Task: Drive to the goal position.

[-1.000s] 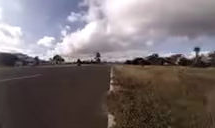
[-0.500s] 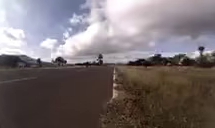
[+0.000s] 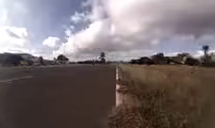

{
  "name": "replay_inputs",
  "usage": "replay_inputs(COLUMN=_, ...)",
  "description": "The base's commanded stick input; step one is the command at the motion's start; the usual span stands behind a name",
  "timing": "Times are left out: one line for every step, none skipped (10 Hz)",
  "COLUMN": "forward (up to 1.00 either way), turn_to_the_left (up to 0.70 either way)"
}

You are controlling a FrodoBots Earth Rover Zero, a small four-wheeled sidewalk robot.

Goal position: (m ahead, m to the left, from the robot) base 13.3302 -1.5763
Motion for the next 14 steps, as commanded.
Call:
replay_inputs(forward=0.82, turn_to_the_left=-0.31)
replay_inputs(forward=0.82, turn_to_the_left=-0.28)
replay_inputs(forward=0.82, turn_to_the_left=-0.11)
replay_inputs(forward=0.84, turn_to_the_left=0.00)
replay_inputs(forward=0.83, turn_to_the_left=0.00)
replay_inputs(forward=0.82, turn_to_the_left=0.00)
replay_inputs(forward=0.82, turn_to_the_left=0.00)
replay_inputs(forward=0.82, turn_to_the_left=0.00)
replay_inputs(forward=0.82, turn_to_the_left=0.00)
replay_inputs(forward=0.82, turn_to_the_left=0.00)
replay_inputs(forward=0.82, turn_to_the_left=0.00)
replay_inputs(forward=0.82, turn_to_the_left=0.00)
replay_inputs(forward=0.82, turn_to_the_left=0.00)
replay_inputs(forward=0.84, turn_to_the_left=0.00)
